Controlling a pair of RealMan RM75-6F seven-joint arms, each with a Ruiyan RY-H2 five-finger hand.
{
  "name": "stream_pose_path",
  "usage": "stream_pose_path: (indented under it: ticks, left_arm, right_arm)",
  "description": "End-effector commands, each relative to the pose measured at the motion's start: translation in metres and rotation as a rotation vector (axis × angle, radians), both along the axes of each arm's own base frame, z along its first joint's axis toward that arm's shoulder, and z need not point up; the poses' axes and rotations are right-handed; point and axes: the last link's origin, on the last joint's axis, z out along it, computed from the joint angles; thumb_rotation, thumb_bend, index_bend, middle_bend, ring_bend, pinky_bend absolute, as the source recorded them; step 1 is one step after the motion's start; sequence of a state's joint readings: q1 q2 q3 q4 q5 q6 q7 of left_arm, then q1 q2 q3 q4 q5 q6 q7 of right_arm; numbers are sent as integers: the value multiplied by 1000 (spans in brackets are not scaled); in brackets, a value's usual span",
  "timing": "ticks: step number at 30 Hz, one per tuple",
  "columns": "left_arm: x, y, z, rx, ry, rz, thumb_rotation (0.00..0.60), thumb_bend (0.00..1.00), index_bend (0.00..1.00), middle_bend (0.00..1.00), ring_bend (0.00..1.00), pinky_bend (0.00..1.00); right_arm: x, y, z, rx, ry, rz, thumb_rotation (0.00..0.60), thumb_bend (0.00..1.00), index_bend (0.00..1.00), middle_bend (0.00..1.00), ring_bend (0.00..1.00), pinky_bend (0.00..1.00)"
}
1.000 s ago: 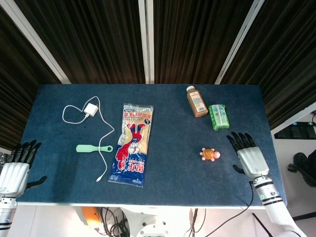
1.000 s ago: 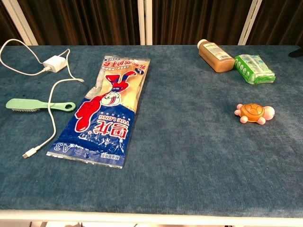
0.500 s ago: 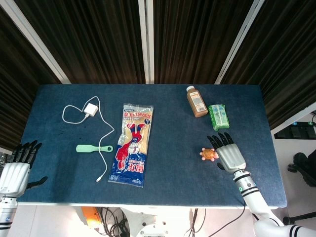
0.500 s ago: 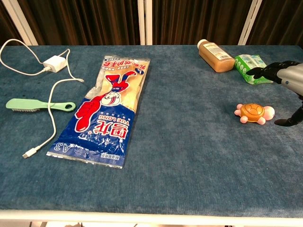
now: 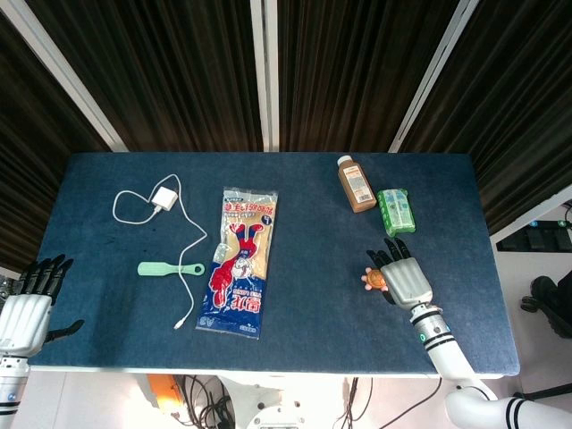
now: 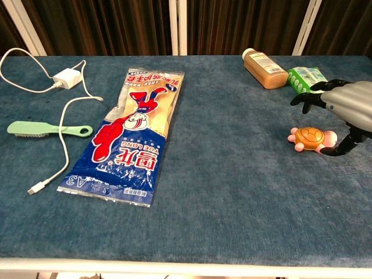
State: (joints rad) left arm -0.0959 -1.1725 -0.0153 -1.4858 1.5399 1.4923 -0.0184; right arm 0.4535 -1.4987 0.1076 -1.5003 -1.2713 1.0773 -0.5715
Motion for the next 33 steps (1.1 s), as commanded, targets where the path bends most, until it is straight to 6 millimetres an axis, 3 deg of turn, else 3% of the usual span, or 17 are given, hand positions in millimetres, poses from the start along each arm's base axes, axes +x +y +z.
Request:
stream_pose_path:
  ticks: [1, 8, 17, 20, 22, 24, 29, 33]
  left_arm:
    - [-1, 0, 1, 0, -1, 4, 600, 68, 42, 0, 0, 0]
    - [-1, -1, 0, -1, -3, -6, 600, 69, 42, 0, 0, 0]
    - [-1, -2, 2, 2, -2, -4, 600, 69, 42, 0, 0, 0]
    - [0, -1, 3, 2, -2, -5, 600, 69, 42, 0, 0, 0]
    - [0, -1, 2, 2, -2, -5, 600, 69, 42, 0, 0, 0]
    - [0, -1, 2, 1, -2, -6, 600, 69, 42, 0, 0, 0]
    - [0, -1, 2, -1, -5, -6, 600, 69, 42, 0, 0, 0]
    - [0, -1, 2, -2, -7, -6, 600, 69, 42, 0, 0, 0]
  right_arm:
    - [0, -1, -2, -11, 0, 2, 600, 134, 239, 296, 6, 0]
    - [1, -2, -9, -26, -5, 12, 600, 239, 583, 554, 136, 0]
    - [1, -2, -15, -68, -19, 40, 600, 370, 898, 803, 303, 0]
    - [-1, -2, -15, -82, -26, 46, 600, 406, 953, 839, 333, 0]
    - [-2, -2, -15, -76, -26, 45, 600, 384, 929, 816, 334, 0]
    - [-5, -1, -14, -54, -18, 38, 600, 334, 837, 753, 319, 0]
    - [-9, 1, -9, 0, -25, 1, 600, 154, 348, 415, 117, 0]
    - [-7, 3, -4, -7, -40, 12, 600, 119, 199, 246, 10, 0]
